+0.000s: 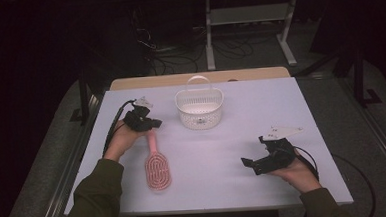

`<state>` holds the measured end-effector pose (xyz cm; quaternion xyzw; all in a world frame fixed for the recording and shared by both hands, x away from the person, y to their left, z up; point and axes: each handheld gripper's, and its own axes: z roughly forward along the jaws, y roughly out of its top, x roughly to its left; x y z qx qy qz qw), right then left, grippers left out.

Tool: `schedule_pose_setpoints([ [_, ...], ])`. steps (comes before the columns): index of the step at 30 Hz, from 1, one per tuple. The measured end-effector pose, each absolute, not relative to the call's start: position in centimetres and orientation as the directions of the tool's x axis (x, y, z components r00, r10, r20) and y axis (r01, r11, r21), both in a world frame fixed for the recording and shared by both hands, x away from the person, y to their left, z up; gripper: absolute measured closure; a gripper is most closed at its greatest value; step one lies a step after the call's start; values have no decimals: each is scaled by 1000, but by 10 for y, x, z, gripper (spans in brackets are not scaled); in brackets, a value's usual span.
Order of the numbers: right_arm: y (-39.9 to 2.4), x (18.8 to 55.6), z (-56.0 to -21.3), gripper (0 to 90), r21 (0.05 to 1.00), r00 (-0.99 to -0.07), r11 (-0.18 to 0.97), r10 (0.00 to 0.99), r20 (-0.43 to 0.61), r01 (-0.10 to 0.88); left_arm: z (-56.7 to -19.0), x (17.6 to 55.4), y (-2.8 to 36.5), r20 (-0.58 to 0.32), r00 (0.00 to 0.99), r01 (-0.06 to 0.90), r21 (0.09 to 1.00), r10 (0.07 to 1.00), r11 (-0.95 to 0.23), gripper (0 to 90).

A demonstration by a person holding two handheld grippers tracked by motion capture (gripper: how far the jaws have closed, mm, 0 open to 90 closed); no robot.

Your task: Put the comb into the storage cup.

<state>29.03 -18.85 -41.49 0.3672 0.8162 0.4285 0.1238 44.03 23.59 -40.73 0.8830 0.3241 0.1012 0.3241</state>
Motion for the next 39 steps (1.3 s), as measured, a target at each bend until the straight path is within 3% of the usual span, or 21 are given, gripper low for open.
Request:
schedule_pose_setpoints([
  [39,-189,289,-417,0,784,-699,367,705,115,500,-424,447,247,13,749,547,553,662,-629,900],
])
